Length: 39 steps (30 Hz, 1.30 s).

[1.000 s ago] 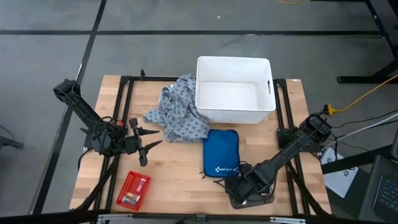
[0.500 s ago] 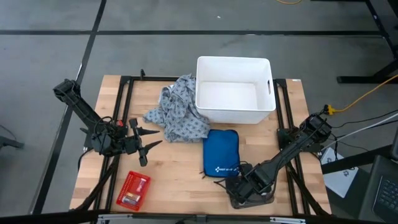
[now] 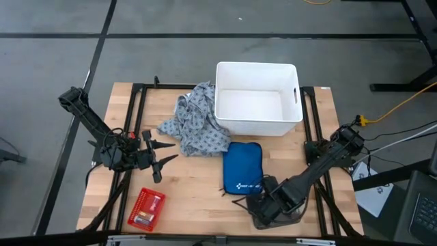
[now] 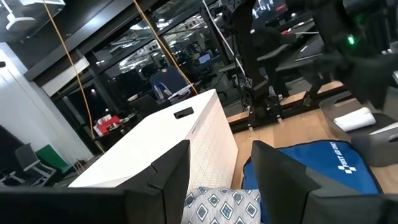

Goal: Pick & Place Medicine items
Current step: Put the light blue patient gown into the white bin

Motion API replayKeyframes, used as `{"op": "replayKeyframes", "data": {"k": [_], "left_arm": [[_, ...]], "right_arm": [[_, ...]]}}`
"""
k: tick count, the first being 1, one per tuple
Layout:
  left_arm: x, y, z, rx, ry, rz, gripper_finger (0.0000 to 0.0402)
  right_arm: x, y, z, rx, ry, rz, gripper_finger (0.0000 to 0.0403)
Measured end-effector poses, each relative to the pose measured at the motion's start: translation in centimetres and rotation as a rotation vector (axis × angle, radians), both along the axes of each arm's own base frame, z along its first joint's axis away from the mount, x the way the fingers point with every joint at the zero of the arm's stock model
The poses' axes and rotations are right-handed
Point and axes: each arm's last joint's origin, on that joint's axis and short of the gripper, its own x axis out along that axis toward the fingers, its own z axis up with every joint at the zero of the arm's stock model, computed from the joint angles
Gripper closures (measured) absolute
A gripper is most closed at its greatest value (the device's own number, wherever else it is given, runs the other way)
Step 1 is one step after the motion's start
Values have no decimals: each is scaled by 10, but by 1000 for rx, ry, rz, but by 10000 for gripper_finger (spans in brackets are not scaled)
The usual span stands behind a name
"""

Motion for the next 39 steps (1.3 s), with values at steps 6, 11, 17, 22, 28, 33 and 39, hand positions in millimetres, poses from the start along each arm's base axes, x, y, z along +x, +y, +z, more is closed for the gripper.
{"op": "replayKeyframes", "data": {"k": [6, 11, 17, 22, 28, 33, 39], "left_arm": [[-1, -1, 1, -15, -15, -73, 233], [-4, 1, -3, 4, 32, -158, 233], [-6, 11, -16, 0, 140, -153, 233], [-1, 26, -28, -39, 228, -45, 233], [6, 47, -41, -135, 313, 72, 230], [8, 57, -48, -183, 340, 167, 204], [8, 70, -68, -166, 351, 323, 169]], "right_arm": [[-5, -2, 57, -151, -83, 0, 181], [-3, -10, 90, -427, -344, 24, 181], [9, -22, 99, -890, -576, 148, 181], [30, -43, 82, -1099, -562, 156, 182], [63, -64, 44, -1032, -540, 151, 182], [82, -73, 18, -1035, -600, 166, 178], [88, -94, -7, -993, -556, 178, 162]]}}
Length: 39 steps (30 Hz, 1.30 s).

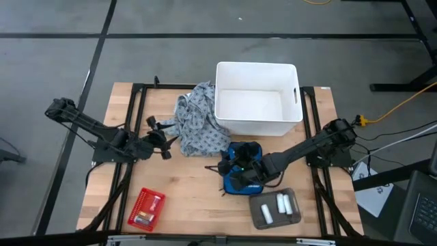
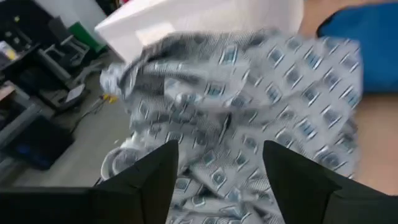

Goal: Pick & Place Medicine items
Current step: Put the light blue patient gown into the white bin

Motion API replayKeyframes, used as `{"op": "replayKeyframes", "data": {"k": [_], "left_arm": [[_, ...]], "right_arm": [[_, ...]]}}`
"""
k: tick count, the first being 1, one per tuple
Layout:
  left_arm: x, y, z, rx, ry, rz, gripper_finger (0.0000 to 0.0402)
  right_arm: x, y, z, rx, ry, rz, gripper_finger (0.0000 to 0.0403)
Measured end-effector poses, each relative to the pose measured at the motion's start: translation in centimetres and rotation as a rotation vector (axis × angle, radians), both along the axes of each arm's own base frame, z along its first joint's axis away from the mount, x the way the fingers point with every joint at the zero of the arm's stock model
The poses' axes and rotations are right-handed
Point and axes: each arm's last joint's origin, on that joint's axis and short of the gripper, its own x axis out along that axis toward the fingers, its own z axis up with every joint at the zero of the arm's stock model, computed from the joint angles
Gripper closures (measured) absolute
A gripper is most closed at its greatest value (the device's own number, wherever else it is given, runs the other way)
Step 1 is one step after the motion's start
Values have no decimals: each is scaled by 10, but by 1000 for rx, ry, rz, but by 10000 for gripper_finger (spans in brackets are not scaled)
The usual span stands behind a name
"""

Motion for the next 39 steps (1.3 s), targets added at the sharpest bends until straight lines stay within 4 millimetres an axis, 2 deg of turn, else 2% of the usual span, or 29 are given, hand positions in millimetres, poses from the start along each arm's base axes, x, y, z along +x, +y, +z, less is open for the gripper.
{"op": "replayKeyframes", "data": {"k": [5, 10, 16, 27, 30, 39], "left_arm": [[1, 11, -14, -19, 21, 57, 155], [7, 25, -23, -129, -1, 43, 145], [7, 43, -35, -186, -11, 125, 137], [-4, 62, -77, -265, -60, 214, 137], [-6, 67, -81, -296, -50, 215, 137], [-7, 78, -81, -352, -68, 222, 136]], "right_arm": [[1, -13, -15, 41, 21, -10, 147], [5, -23, -19, 69, 29, -17, 136], [9, -27, -17, 55, 22, -9, 131], [17, -30, -13, 74, -15, 28, 131], [22, -34, -21, 73, -4, 18, 131], [56, -59, -66, 145, -9, 26, 131]]}}
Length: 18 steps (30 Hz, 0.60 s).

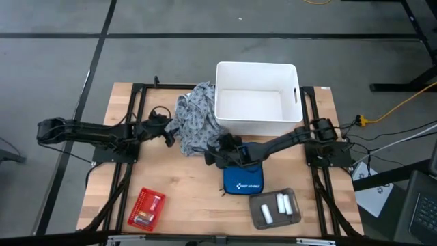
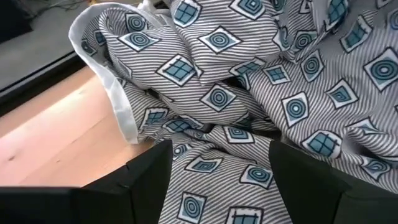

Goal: Pick & Place Medicine items
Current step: Put the light blue patient gown into the white bin

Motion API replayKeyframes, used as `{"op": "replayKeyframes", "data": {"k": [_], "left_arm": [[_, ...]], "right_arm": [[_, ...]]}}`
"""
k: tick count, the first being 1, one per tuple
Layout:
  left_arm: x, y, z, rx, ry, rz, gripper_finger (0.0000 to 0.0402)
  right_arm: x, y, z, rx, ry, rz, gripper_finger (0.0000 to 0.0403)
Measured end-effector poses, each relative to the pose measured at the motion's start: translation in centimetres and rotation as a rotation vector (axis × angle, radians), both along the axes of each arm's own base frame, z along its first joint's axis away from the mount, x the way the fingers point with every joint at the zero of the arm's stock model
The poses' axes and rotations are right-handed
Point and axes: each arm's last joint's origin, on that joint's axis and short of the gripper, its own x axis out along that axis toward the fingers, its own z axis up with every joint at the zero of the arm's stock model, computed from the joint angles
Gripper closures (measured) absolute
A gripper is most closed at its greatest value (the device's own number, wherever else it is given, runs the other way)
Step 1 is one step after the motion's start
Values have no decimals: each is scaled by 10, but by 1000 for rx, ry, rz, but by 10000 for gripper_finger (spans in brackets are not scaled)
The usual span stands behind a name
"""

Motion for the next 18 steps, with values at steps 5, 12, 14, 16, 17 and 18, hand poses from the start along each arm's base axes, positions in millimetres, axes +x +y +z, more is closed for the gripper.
{"op": "replayKeyframes", "data": {"k": [5, 12, 14, 16, 17, 18], "left_arm": [[-2, 6, -1, 2, 18, 41, 136], [0, 14, -12, -42, 88, 57, 136], [3, 15, -14, -44, 89, 63, 136], [6, 17, -15, -51, 70, 52, 136], [9, 17, -16, -59, 59, 37, 136], [11, 18, -16, -66, 49, 22, 136]], "right_arm": [[5, -12, -16, 52, 35, -3, 131], [6, -16, -18, 90, 35, -15, 131], [6, -18, -18, 92, 32, -22, 131], [6, -19, -20, 107, 35, -29, 131], [7, -19, -22, 110, 35, -33, 131], [7, -19, -25, 113, 39, -37, 131]]}}
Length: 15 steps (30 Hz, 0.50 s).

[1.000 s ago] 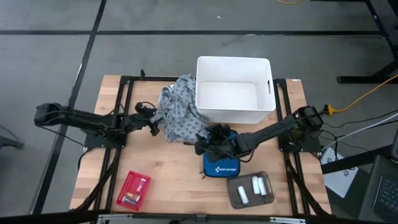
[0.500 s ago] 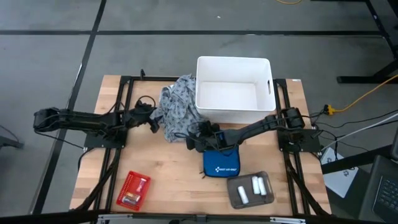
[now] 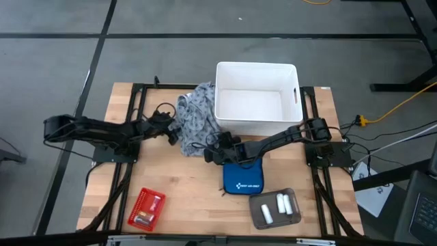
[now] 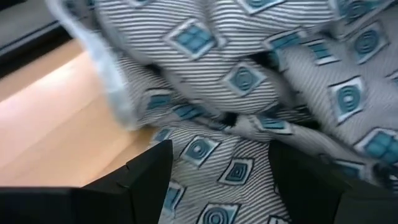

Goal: Pick & Place Medicine items
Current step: Put the light blue patient gown into the white bin

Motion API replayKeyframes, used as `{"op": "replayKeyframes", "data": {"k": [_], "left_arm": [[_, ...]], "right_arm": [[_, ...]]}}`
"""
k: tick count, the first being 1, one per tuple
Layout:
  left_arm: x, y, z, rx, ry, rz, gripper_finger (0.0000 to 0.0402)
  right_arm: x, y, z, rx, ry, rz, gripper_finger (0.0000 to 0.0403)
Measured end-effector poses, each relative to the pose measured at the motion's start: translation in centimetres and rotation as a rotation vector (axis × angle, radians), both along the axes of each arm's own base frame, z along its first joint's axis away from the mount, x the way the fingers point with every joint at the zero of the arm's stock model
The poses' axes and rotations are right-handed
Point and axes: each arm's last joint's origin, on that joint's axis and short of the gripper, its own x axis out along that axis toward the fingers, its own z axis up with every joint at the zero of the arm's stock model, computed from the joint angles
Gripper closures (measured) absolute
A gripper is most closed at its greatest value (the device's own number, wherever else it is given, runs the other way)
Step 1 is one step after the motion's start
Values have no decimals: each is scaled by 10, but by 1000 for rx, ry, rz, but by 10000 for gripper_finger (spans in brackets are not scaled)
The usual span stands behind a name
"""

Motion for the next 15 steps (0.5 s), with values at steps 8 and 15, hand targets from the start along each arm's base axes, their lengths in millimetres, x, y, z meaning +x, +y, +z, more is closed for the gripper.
{"op": "replayKeyframes", "data": {"k": [8, 15], "left_arm": [[15, 2, -12, -44, -30, -75, 136], [32, 2, -20, -60, -125, -188, 137]], "right_arm": [[7, -4, -18, 69, -8, 12, 131], [10, -4, -17, 89, -35, 38, 142]]}}
